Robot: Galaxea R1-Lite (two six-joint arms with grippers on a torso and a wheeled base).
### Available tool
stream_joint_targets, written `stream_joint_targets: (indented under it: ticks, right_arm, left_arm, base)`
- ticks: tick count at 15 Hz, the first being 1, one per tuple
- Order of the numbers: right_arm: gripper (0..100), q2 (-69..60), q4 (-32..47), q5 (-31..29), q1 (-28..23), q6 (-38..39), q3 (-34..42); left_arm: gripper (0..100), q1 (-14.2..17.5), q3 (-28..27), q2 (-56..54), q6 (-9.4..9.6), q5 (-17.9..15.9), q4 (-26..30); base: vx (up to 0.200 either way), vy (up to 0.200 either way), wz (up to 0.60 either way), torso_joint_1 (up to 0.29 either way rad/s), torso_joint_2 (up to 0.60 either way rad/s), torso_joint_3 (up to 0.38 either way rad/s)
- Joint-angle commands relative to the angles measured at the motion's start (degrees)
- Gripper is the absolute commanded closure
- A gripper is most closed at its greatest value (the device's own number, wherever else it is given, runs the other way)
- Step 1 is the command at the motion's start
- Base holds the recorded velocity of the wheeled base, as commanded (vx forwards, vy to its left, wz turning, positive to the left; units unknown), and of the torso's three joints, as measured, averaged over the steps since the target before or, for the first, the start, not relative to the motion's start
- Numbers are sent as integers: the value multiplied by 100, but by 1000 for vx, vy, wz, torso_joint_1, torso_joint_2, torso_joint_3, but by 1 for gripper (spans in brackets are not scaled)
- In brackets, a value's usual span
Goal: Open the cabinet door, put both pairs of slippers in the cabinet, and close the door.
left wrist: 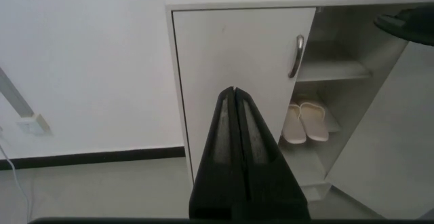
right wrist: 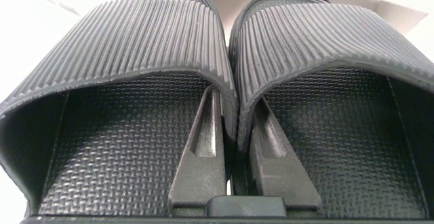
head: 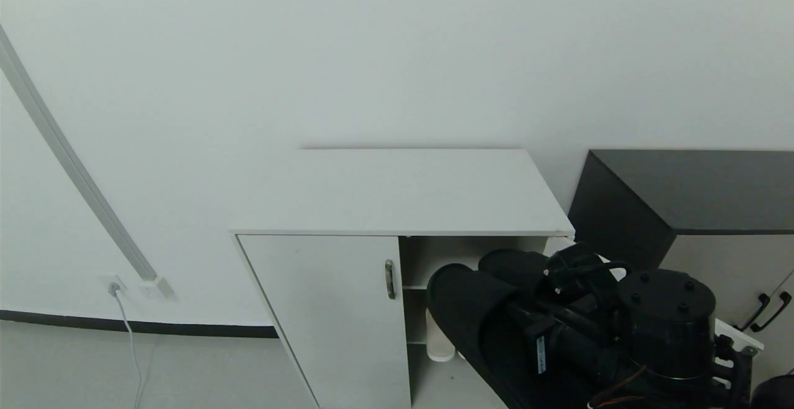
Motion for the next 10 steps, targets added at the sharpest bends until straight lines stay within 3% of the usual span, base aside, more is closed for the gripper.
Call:
stream_joint_targets:
  ticks: [1,10]
  right_arm:
    - [100,4,-1,1,2,0,-4]
    - [100,30,-1,1,2,9,40]
  left_arm:
    - [100,-1,1,7,1,0,-4]
    - [100,-1,1,7,-8,0,-4]
  base:
    - [0,0,0,-217,544,310]
    - [0,0,0,-210,531,321]
